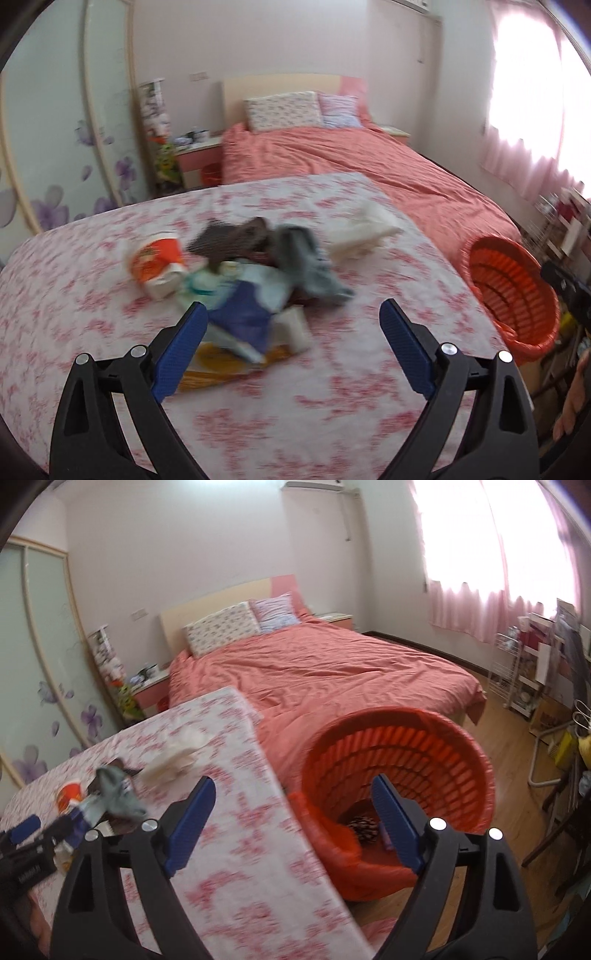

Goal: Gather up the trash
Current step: 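Grasp the blue striped wrapper with left tool while right tool reaches toward grey sock, then grasp the grey sock with the right tool and lift it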

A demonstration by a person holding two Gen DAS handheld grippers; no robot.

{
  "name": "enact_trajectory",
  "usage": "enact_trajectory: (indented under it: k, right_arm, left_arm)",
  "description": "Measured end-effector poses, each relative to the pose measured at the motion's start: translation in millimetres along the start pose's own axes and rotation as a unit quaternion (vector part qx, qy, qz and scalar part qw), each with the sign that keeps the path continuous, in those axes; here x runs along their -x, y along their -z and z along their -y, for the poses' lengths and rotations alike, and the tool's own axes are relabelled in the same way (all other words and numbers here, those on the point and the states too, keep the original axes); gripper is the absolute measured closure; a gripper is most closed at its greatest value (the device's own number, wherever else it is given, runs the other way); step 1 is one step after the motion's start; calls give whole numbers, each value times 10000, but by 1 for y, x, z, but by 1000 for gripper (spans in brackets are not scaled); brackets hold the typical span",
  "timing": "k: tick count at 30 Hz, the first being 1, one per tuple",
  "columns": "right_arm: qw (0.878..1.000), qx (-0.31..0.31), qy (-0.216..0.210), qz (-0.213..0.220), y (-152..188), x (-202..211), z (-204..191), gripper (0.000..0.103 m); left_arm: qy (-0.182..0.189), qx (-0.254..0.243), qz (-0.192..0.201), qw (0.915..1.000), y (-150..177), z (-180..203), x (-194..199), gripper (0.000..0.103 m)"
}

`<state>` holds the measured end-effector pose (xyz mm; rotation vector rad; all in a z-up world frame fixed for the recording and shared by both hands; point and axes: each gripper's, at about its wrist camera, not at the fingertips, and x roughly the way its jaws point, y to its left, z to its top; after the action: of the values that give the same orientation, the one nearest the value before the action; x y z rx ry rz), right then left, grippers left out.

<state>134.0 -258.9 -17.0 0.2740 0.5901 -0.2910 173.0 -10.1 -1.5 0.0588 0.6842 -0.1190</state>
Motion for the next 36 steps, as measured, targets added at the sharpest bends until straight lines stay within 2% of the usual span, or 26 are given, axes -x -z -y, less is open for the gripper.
enact_trajectory:
  k: [4,9,11,17,19,20,27,31,36]
  right_arm:
    - [9997,187,-122,-122,9,-2,-23,19]
    - [9988,280,-208,-335,20,-10,-38,19]
    - [9984,316,-221,-419,23,-16,-42,19]
    - [9967,470,-284,-591,33,-29,-58,19]
    - [9961,531,-313,-634,36,-33,-64,19]
    - [9956,571,-337,-656,37,-34,-68,19]
    - [9922,860,-540,-726,43,-45,-99,19]
    - [9902,892,-758,-769,42,-53,-118,19]
    - [9862,935,-1086,-825,34,-67,-149,27]
  left_arm:
    - [-301,86,20,9995,2,-19,-8,10]
    - [-303,75,-268,9992,-1,-30,-39,10]
    - [-232,92,-388,9989,0,-33,-49,16]
    - [237,252,-949,9949,10,-43,-74,49]
    - [321,315,-972,9942,14,-44,-75,65]
    - [424,386,-958,9937,17,-47,-73,68]
    - [456,619,-613,9952,21,-67,-49,70]
    - [264,715,-409,9963,17,-84,-39,70]
    - [-39,885,-264,9957,18,-112,-32,70]
